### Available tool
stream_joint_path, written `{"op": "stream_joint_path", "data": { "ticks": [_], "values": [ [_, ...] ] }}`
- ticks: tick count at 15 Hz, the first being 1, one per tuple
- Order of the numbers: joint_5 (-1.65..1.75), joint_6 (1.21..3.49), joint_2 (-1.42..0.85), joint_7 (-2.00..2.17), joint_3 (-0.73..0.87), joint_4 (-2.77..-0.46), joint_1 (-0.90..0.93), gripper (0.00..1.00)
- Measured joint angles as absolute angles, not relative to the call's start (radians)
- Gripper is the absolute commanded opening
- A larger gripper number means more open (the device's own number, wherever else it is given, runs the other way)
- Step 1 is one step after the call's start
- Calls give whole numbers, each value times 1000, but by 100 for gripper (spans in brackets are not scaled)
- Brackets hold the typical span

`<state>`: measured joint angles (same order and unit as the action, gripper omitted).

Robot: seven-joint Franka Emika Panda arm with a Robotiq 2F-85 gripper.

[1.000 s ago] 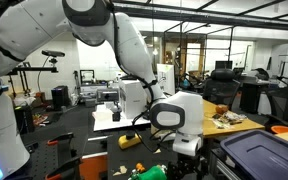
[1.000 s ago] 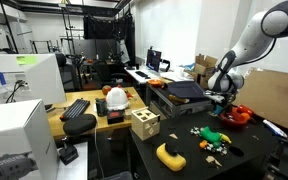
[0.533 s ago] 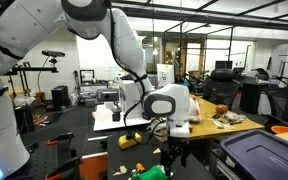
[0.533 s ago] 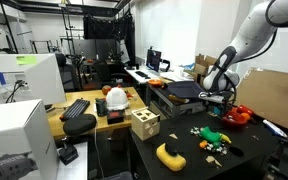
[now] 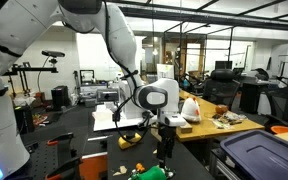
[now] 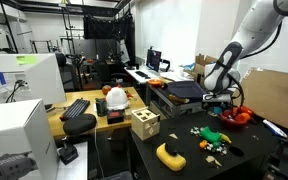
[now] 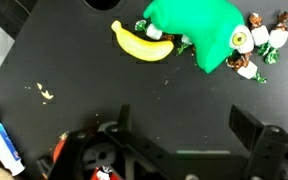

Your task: Pick up the object from the table and put it in the bowl

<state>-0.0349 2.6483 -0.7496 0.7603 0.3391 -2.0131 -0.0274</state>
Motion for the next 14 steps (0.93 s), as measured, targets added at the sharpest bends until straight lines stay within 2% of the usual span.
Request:
{"op": "stream_joint_path", "data": {
  "ticks": [8, 14],
  "values": [
    [216, 2441, -534, 511, 382, -2140, 20, 100],
    [264, 2439, -296, 395, 345, -2289, 7, 100]
  ]
}}
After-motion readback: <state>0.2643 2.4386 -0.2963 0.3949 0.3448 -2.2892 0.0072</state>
